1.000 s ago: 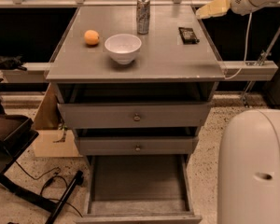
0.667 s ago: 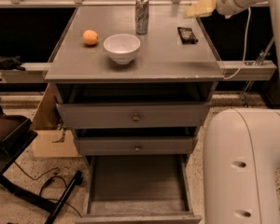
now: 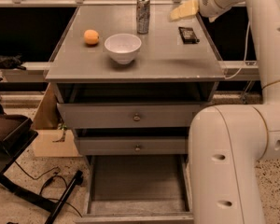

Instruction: Place rxbar chocolate into bottom drawer

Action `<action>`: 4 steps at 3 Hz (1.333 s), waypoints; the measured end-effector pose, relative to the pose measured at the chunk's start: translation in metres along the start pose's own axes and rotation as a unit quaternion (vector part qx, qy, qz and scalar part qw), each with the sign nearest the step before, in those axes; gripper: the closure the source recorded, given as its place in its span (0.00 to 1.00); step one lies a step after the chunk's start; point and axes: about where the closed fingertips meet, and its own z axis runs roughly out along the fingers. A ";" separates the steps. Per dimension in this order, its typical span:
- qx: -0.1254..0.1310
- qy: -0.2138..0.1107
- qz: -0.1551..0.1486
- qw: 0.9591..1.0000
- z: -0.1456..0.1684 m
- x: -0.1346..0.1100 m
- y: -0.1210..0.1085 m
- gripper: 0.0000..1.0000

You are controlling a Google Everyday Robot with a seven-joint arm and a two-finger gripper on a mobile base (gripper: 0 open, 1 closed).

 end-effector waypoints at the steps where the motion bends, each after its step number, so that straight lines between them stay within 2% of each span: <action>1: 0.017 0.022 -0.001 1.000 0.027 0.006 0.002 0.00; 2: 0.033 0.011 0.000 0.999 0.045 0.005 -0.010 0.00; 3: 0.053 -0.025 0.015 0.998 0.057 -0.004 -0.033 0.00; 4: 0.063 -0.043 0.024 0.997 0.062 -0.009 -0.042 0.00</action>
Offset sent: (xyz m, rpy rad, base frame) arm 0.1735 -0.0478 0.0247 -0.0624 -0.0334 -0.0748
